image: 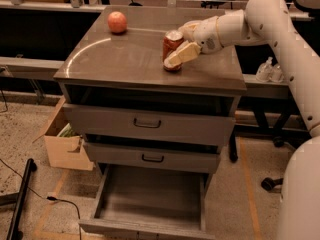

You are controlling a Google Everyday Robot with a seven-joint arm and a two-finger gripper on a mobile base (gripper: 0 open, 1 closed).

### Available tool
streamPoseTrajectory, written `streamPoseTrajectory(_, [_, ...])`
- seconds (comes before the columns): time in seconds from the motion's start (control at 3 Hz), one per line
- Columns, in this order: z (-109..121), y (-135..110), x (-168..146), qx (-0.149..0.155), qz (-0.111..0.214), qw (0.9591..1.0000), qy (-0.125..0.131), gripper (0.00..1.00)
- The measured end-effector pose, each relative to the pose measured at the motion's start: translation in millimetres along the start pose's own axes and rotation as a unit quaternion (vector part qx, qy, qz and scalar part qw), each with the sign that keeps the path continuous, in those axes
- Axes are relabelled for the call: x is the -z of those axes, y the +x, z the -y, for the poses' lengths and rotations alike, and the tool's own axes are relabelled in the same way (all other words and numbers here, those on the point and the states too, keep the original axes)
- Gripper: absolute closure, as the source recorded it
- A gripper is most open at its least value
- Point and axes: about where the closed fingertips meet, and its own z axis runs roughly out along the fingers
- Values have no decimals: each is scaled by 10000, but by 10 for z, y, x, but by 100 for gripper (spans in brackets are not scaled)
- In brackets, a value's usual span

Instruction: Pick coke can from bottom drawer and place on counter

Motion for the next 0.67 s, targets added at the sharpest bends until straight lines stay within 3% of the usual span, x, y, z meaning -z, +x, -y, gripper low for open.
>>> streamPoseTrajectory(0.33, [-35,26,173,-94,81,9997,203,0])
streamPoseTrajectory(0.67, [-158,73,566,-267,233,9971,676,0])
